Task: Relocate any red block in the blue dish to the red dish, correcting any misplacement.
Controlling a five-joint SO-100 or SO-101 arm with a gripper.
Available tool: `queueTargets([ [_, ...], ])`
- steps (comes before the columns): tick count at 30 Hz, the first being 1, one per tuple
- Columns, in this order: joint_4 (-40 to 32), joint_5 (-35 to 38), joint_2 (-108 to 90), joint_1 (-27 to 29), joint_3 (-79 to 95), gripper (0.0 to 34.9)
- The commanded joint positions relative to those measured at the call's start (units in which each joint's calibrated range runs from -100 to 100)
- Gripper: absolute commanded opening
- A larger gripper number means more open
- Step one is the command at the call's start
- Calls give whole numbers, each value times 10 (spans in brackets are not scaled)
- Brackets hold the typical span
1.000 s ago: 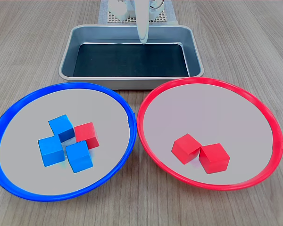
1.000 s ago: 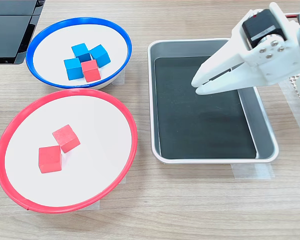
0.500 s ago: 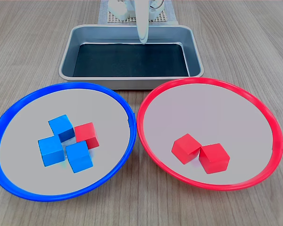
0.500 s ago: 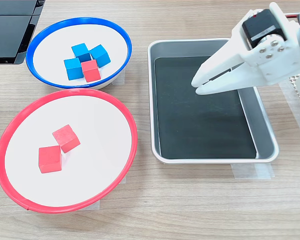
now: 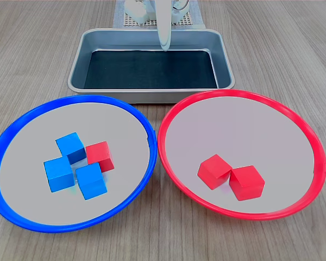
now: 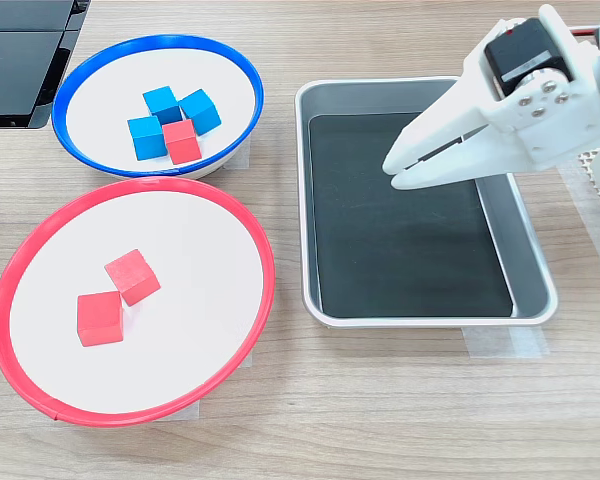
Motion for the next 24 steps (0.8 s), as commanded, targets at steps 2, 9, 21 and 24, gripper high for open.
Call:
queueTargets([
  [2,1,0,-3,-3,0,4],
  [9,1,0,-3,-3,0,4],
  [21,-23,29,127,-8,-129,3],
  [24,-12,53,236,-5,-253,3],
])
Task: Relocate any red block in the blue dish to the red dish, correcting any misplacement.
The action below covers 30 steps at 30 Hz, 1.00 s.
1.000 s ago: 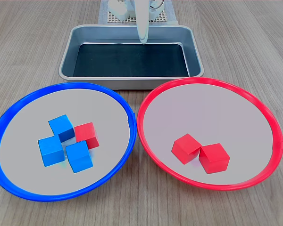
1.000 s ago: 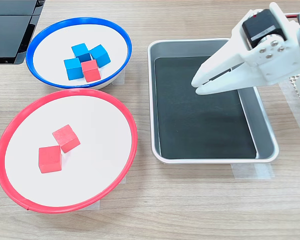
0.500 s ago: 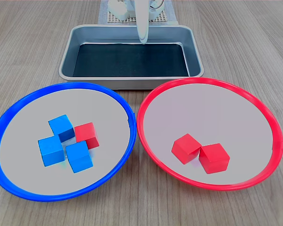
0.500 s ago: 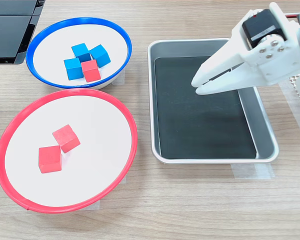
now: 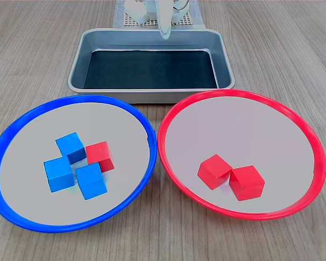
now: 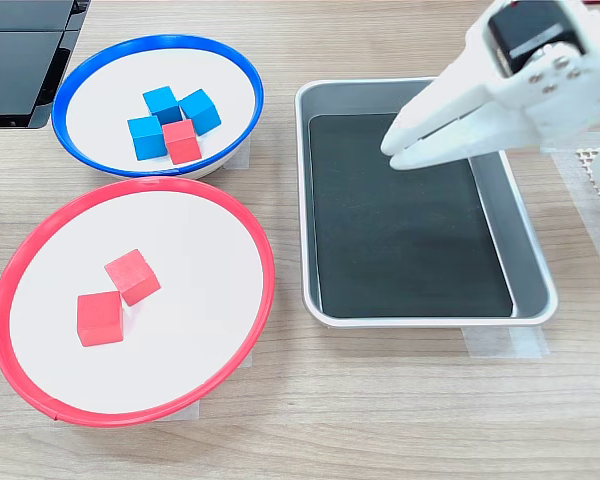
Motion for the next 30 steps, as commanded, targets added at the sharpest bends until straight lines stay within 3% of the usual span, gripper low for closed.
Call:
queueTargets([
  [1,12,34,160,3,-196,3],
  [14,136,208,613,53,-648,5],
  [20,189,242,784,100,-805,50],
  [25,173,250,884,130,-892,72],
  [30,154,257,944,150,-926,116],
])
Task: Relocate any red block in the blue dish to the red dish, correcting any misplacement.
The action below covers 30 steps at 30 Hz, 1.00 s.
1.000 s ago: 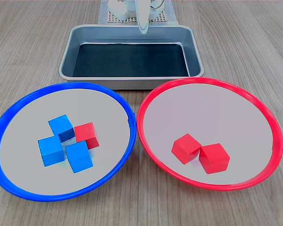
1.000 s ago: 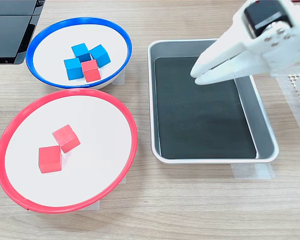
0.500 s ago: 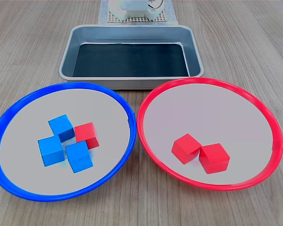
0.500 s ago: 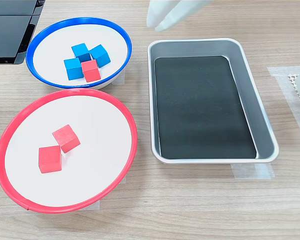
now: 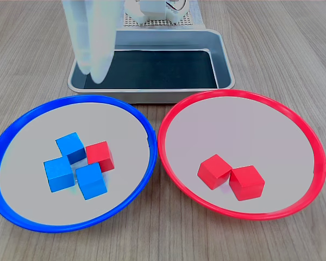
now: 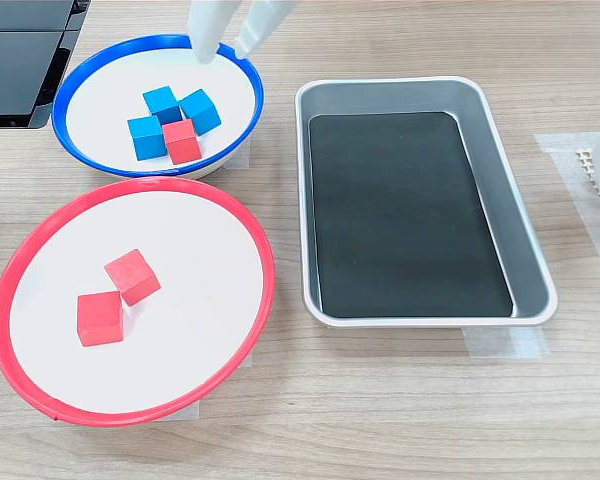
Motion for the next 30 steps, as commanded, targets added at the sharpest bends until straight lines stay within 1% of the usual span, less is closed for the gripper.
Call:
queueTargets([
  [1,-16,7,35,15,-47,123],
  [3,-25,7,53,19,-55,136],
  [7,-35,9,93,21,-80,140],
  [20,-78,14,176,6,-122,145],
  [30,-92,13,199,-13,-131,147],
])
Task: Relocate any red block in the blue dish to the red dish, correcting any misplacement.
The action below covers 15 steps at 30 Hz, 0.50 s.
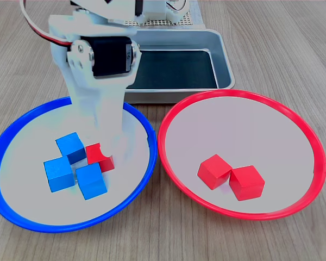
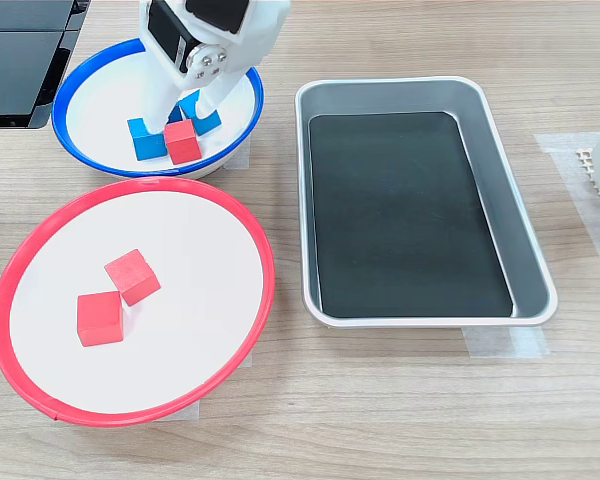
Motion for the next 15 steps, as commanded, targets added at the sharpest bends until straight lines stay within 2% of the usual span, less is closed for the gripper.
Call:
queueTargets([
  [1,-6,0,0,-8,-24,147],
  [15,-11,-2,20,-9,-17,144],
])
